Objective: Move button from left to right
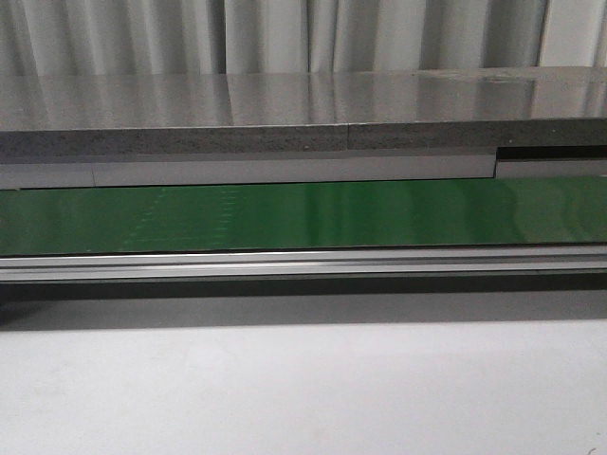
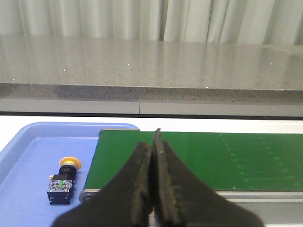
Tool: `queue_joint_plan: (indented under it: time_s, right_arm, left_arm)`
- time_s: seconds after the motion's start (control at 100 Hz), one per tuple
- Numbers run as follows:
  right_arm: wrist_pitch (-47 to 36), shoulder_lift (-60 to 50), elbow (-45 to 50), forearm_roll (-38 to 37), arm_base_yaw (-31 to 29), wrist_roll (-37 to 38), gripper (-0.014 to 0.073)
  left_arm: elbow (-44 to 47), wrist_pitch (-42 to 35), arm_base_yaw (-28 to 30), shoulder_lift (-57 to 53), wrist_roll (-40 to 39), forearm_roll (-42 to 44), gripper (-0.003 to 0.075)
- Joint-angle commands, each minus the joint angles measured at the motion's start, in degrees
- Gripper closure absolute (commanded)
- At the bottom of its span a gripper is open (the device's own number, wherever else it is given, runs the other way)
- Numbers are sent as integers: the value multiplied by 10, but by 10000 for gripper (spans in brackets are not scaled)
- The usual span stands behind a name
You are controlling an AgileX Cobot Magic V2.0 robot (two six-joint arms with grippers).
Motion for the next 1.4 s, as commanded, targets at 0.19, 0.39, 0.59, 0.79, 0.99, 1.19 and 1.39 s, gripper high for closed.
queue_joint_plan:
  time_s: [0.19,0.39,0.59,0.79,0.99,1.19,1.39]
  right_arm:
    - [-48,-11,-8,-2,1,0,662]
    - [-48,-11,-8,-2,1,0,662]
    - [-48,-11,-8,-2,1,0,662]
    - [-48,-11,-8,-2,1,0,662]
    - [-48,-11,-8,-2,1,0,662]
    - [-48,-11,-8,-2,1,0,662]
    - [-48,-11,-8,-2,1,0,662]
  left_arm:
    - [-174,108,-6,174,-4,0,740]
    - [-253,151,-6,279,-4,8,740]
    - [-277,182,-6,343,-4,8,740]
    - [-277,185,-6,371,-4,8,739]
    - [-277,201,-6,377,13,8,541]
    - [-277,198,-6,376,13,8,84]
    - [-277,198,-6,376,13,-1,50]
